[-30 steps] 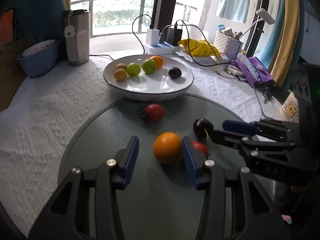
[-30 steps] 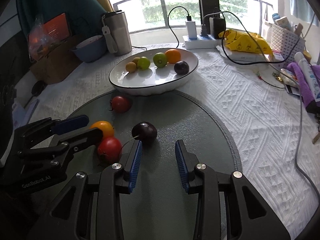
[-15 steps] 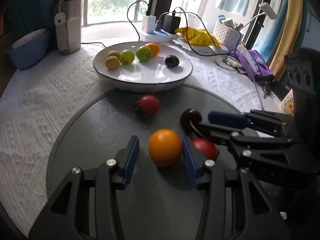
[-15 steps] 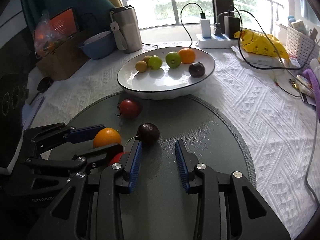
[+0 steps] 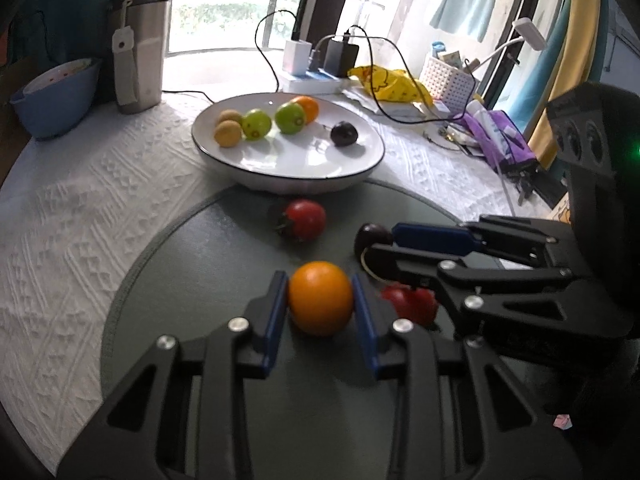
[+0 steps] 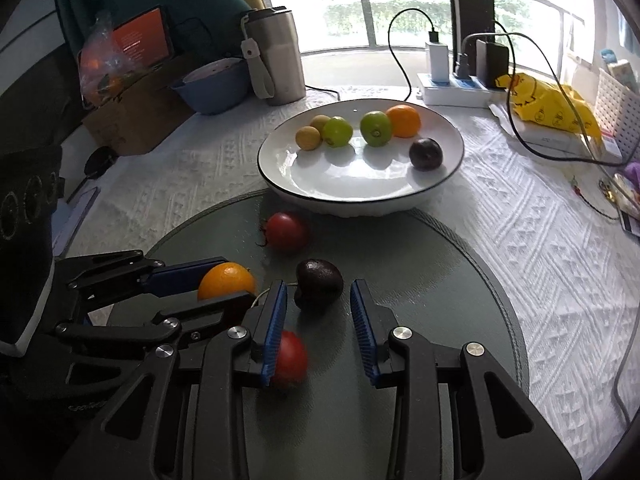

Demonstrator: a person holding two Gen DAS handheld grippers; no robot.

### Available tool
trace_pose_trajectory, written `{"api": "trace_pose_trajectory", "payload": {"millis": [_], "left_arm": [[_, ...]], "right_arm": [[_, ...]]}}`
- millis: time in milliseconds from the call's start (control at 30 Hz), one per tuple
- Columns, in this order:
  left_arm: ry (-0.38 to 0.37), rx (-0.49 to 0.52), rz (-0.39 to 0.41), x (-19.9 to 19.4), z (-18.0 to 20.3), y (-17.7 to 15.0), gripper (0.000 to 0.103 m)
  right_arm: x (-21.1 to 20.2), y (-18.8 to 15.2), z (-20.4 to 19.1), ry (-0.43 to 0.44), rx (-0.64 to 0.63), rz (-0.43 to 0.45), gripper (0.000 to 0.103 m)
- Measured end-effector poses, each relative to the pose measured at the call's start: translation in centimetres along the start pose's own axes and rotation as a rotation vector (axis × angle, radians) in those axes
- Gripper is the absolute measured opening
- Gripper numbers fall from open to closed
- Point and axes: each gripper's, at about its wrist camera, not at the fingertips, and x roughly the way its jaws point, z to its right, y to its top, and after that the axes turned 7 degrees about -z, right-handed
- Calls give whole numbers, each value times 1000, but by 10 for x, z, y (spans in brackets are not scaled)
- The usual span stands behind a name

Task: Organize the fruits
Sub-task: 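Grasp the orange with the left gripper while the right grasps another dark plum, then carry the orange and dark plum in both grippers over the white plate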

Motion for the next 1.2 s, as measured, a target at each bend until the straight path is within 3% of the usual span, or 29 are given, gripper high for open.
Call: {"api": "trace_pose_trajectory", "payload": {"millis": [233,433,1200], "left_arm": [[3,-24,15,-6,-13,-1,34],[16,-33,28,-10,-19,-2,34],[63,-51,80,-27,-30,-1,34]], "right_arm": [[9,6,-4,-1,-15,-17,36],[12,6,-10,1,-41,-20,25],[21,20,-2,43,-16,-15,29]]}}
